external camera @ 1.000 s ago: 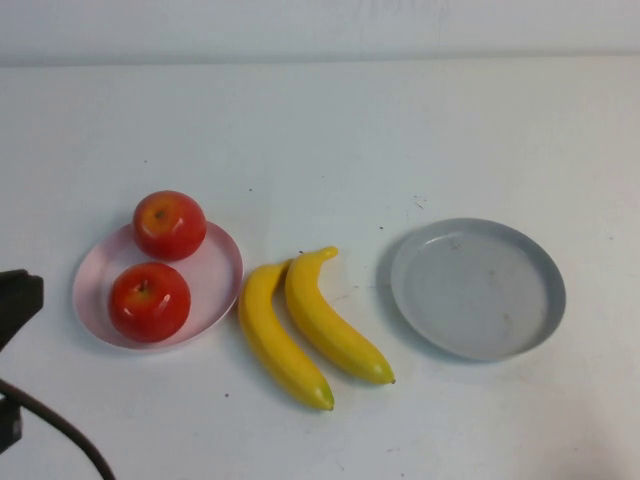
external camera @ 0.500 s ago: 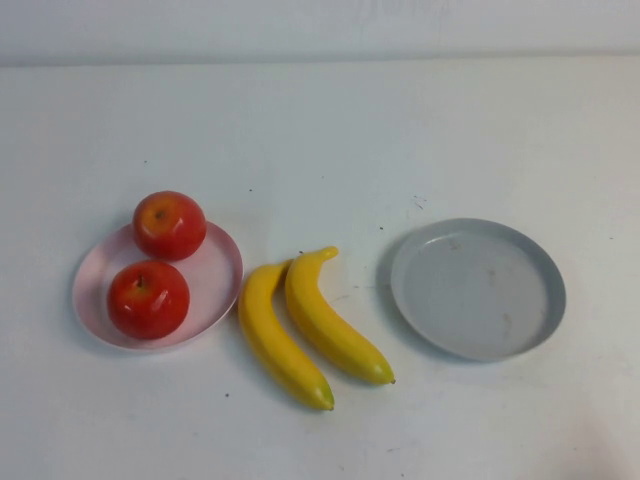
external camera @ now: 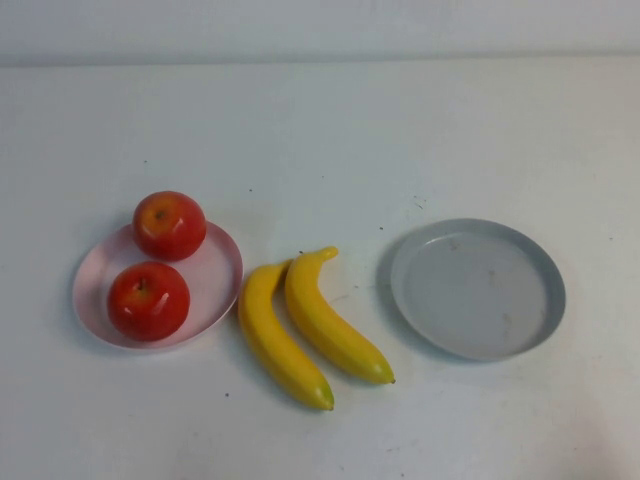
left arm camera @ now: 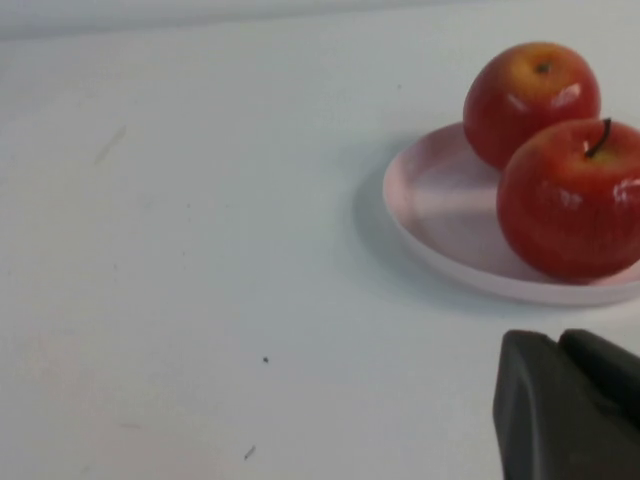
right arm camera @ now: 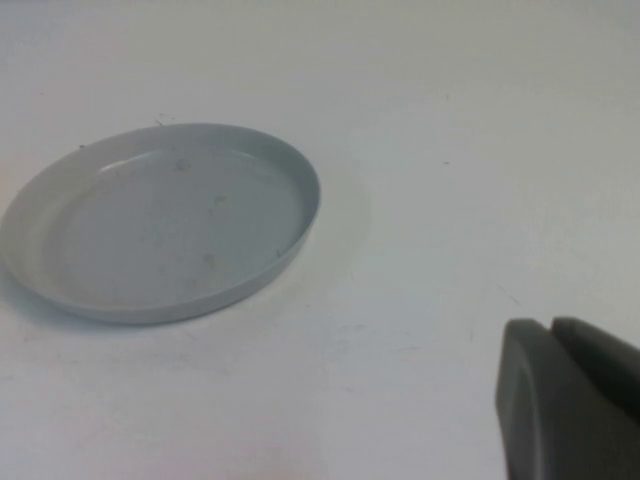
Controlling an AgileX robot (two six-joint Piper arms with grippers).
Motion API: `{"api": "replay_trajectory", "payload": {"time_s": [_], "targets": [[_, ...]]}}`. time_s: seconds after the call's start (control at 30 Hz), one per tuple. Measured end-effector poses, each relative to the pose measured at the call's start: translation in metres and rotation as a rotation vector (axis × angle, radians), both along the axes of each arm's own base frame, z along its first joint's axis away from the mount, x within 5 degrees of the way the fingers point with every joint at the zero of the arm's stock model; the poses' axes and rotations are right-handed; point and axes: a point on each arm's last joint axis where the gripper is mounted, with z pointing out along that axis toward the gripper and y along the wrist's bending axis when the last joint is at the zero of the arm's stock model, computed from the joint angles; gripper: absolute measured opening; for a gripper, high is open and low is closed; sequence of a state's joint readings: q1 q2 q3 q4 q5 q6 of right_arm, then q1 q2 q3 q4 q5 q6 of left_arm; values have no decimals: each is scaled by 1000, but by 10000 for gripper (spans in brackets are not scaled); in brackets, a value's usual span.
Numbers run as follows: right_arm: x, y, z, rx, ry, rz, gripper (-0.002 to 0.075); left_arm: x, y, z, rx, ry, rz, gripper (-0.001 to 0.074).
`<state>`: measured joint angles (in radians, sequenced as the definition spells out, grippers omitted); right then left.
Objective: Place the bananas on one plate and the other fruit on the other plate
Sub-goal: Put another type of fruit in the right plate
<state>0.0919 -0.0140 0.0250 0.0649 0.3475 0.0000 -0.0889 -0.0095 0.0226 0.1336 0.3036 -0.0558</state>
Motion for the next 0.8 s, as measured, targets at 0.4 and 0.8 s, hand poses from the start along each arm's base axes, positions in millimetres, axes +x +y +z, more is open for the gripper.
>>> {"api": "replay_trajectory", "payload": {"time_s": [0.4, 0.8], "targets": [[0, 0, 0, 0, 2, 0, -17, -2, 1, -7, 13, 75, 13, 2], [0, 0, 0, 0, 2, 0, -17, -2, 2, -7, 17, 76, 14, 2]]}}
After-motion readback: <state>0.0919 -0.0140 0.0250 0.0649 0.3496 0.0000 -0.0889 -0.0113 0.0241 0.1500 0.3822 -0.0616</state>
